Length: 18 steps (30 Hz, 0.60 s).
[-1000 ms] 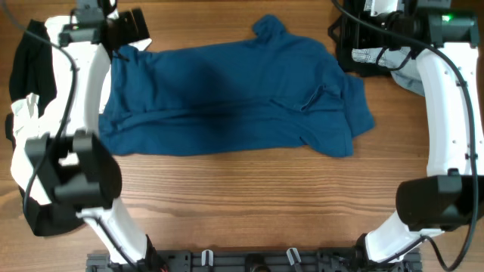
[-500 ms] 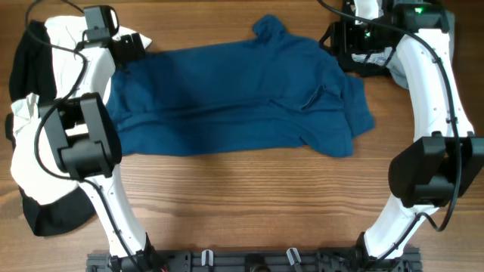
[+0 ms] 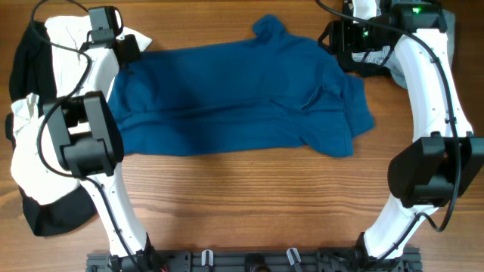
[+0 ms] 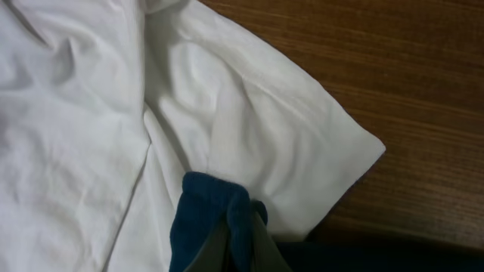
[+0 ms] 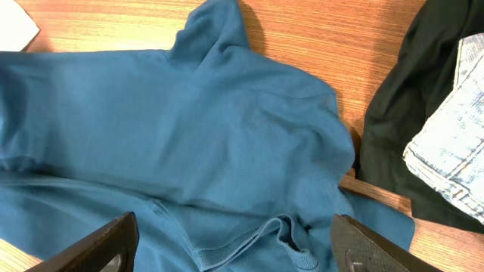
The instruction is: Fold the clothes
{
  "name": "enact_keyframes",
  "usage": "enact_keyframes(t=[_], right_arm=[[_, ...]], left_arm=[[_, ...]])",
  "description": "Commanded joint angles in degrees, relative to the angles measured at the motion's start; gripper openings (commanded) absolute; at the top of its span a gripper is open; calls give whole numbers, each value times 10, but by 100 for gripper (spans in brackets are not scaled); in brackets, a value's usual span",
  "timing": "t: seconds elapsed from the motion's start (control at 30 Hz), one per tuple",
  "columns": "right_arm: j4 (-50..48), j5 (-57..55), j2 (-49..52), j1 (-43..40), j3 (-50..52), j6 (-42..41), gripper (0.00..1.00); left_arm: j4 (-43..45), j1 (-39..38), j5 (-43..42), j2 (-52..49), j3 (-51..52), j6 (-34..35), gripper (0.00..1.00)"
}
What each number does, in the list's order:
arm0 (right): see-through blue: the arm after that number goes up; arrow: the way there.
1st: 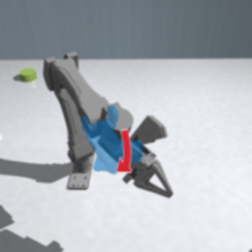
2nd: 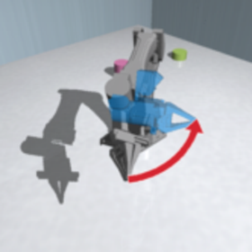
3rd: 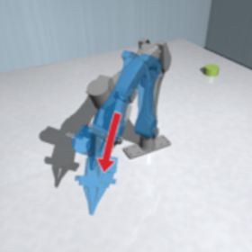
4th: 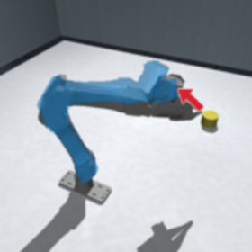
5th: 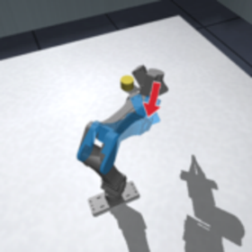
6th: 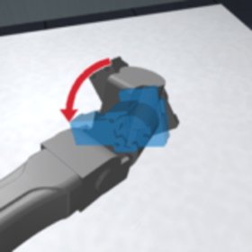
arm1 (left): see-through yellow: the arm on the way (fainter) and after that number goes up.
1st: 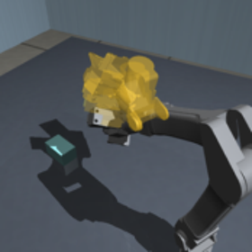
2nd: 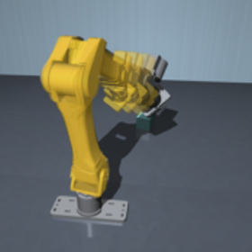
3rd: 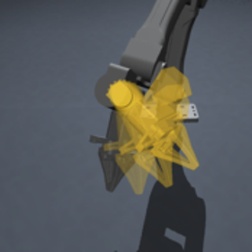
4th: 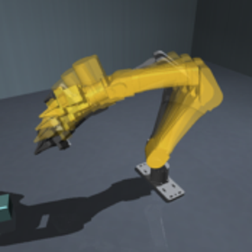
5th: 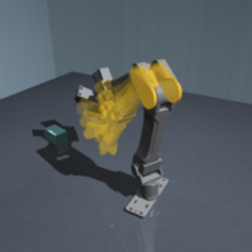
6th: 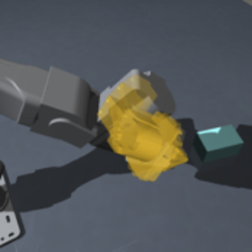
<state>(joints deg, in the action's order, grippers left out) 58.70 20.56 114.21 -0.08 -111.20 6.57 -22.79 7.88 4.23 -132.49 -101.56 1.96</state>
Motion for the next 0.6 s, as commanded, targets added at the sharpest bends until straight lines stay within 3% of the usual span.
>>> enact_keyframes(t=[0.0, 0.2, 0.33, 0.57], right_arm=[[-6, -2, 5, 6, -4, 9, 80], [-83, -28, 7, 34, -4, 9, 77], [-165, -61, 24, 55, -4, 7, 77], [-352, -60, 169, 89, -4, -53, 76]], left_arm=[[-24, -6, -3, 71, -3, -2, 4], [-129, -10, -2, 129, -3, 32, 4], [-142, -10, -3, 133, -3, 32, 4], [-150, -17, -7, 133, -3, 32, 4]])
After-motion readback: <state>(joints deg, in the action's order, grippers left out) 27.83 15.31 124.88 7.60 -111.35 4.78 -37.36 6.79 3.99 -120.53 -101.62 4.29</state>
